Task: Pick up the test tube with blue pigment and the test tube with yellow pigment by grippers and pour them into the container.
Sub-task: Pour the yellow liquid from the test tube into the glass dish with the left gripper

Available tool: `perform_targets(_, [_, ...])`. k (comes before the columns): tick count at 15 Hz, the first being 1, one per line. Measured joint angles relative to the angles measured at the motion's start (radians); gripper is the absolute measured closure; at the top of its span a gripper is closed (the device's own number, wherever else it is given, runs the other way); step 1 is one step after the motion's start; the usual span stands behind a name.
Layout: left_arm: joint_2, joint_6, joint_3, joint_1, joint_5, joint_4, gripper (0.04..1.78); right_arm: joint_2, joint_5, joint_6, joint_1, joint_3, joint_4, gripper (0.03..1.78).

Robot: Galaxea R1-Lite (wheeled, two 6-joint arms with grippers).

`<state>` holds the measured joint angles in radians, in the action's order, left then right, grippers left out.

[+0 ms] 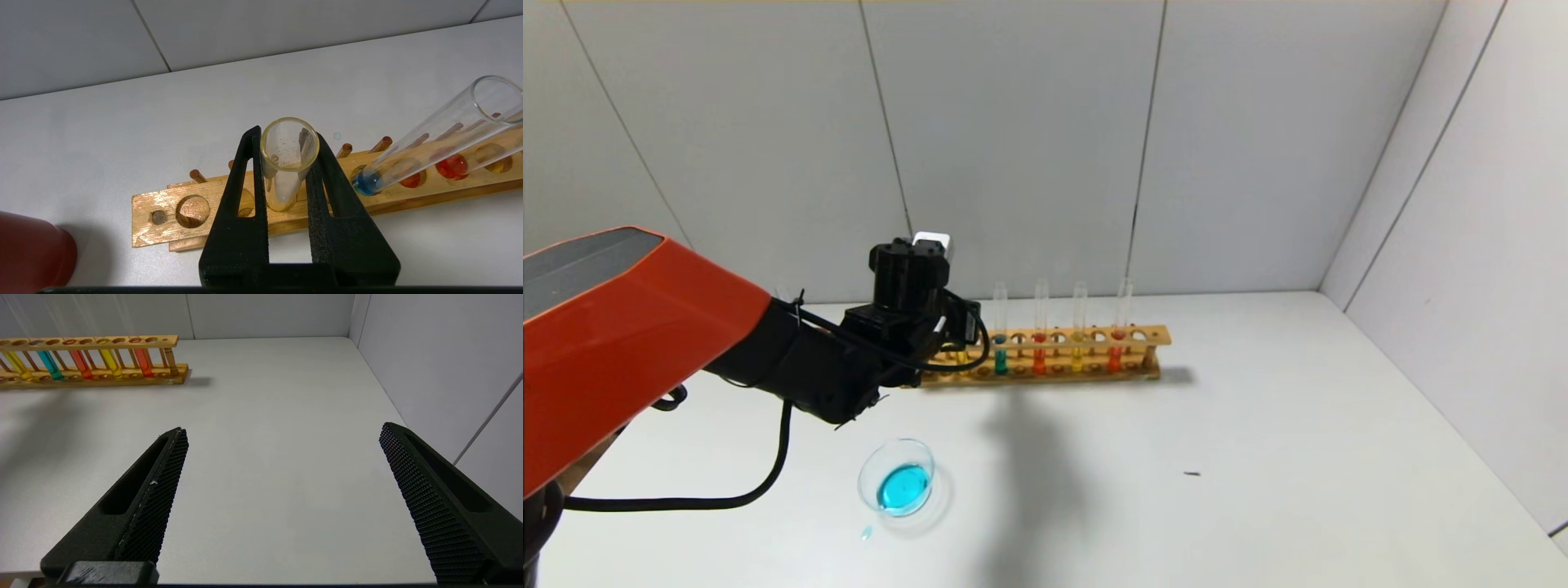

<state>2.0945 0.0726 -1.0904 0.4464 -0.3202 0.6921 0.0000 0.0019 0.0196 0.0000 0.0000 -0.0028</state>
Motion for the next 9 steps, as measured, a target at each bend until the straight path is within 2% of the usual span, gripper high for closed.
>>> perform_targets(6, [-0.016, 0.003, 0.005, 0.029, -0.014, -0.002, 1.51, 0.000, 0.000, 0.000, 0.000, 0.000, 0.000, 0.10])
perform_targets(9, [-0.016, 0.007, -0.002, 0.053, -0.056, -0.001, 1.51, 0.000, 0.000, 0.000, 0.000, 0.000, 0.000, 0.10])
